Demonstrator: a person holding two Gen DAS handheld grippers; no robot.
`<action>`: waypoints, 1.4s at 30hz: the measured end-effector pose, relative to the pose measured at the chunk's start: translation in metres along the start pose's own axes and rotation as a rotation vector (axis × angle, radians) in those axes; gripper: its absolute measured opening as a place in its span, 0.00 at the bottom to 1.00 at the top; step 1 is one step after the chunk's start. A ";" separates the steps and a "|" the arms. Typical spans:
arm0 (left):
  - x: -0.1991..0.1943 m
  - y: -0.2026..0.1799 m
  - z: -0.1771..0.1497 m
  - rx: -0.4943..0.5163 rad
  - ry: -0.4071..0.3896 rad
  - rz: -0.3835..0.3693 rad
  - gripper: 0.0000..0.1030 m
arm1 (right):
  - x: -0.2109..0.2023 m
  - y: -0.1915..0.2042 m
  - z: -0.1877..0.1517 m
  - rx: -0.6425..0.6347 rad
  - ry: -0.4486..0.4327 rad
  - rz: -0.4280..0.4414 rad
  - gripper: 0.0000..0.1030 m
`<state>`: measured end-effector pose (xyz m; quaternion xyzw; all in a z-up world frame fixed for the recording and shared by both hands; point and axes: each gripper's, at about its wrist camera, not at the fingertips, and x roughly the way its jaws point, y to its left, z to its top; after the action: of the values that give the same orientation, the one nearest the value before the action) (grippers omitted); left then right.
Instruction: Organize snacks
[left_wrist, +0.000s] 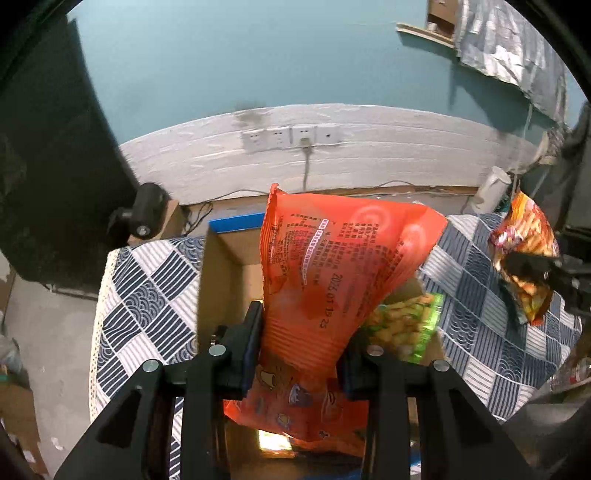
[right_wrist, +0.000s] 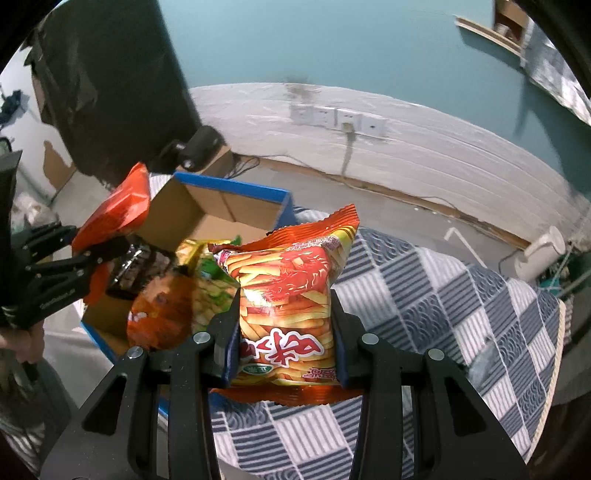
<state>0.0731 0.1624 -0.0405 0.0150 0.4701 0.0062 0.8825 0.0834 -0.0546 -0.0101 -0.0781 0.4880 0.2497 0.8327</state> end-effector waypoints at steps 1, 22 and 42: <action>0.003 0.005 0.001 -0.015 0.005 -0.005 0.34 | 0.005 0.006 0.004 -0.011 0.007 0.005 0.37; 0.058 0.053 0.007 -0.174 0.142 -0.009 0.39 | 0.081 0.062 0.055 -0.071 0.095 0.085 0.38; 0.049 0.037 0.015 -0.124 0.094 0.038 0.64 | 0.053 0.015 0.047 -0.049 0.086 0.013 0.58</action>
<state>0.1133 0.2007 -0.0715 -0.0308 0.5093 0.0528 0.8584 0.1339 -0.0055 -0.0295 -0.1061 0.5176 0.2635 0.8071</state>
